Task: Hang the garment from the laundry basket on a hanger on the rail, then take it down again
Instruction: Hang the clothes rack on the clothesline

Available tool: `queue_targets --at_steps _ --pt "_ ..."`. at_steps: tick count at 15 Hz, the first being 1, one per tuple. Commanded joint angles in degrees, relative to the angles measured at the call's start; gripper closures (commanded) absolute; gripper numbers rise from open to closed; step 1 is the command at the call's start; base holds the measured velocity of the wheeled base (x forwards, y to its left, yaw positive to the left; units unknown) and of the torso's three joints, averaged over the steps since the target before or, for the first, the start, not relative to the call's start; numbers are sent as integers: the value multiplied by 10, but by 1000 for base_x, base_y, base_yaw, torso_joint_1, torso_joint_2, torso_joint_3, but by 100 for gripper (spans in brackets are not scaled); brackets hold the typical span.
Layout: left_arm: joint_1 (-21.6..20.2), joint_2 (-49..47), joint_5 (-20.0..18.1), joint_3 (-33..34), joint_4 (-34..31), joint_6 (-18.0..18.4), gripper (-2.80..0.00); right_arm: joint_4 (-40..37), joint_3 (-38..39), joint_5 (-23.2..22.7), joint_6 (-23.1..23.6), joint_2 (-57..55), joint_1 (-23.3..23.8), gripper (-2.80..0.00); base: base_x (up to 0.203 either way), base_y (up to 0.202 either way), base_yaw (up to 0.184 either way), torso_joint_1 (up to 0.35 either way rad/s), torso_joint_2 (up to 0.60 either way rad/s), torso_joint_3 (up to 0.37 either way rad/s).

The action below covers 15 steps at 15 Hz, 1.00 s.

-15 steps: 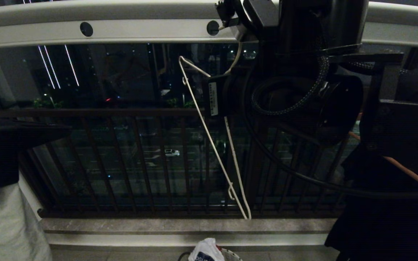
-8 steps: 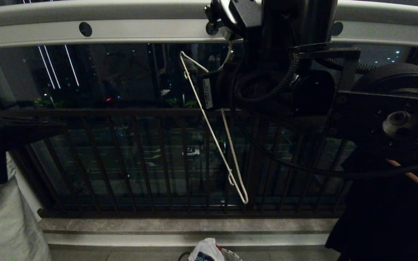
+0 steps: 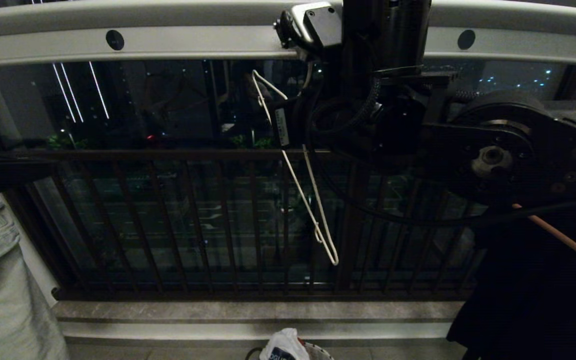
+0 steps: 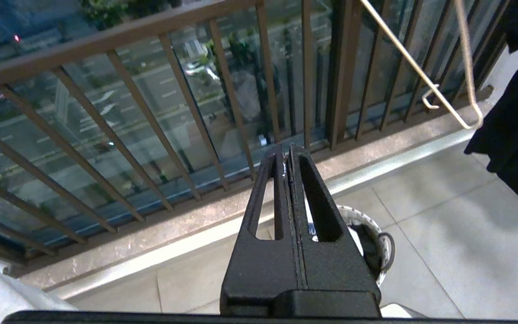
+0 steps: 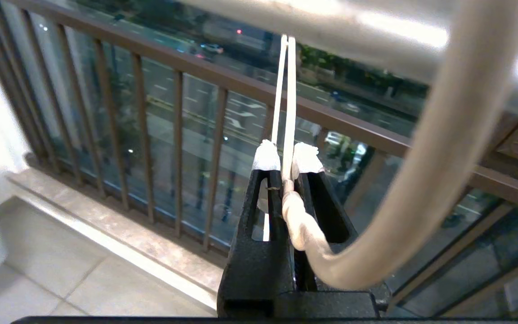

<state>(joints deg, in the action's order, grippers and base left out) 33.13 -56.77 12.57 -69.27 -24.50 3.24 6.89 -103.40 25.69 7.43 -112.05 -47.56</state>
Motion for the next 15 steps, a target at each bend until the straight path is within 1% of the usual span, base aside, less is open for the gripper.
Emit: queue_targets --at_steps 1,12,13,15 --pt "0 4 1 -1 -1 1 0 1 -7 1 14 -13 4 0 0 0 0 0 0 0" --pt "3 6 -3 0 -1 3 0 1 -15 1 28 -22 4 0 0 0 0 0 0 0" --pt "2 6 -3 -1 -1 3 0 1 -15 1 29 -22 4 -280 0 0 0 0 0 0" --pt "2 5 -3 -1 -1 3 0 1 -6 1 32 -11 2 -280 0 0 0 0 0 0"
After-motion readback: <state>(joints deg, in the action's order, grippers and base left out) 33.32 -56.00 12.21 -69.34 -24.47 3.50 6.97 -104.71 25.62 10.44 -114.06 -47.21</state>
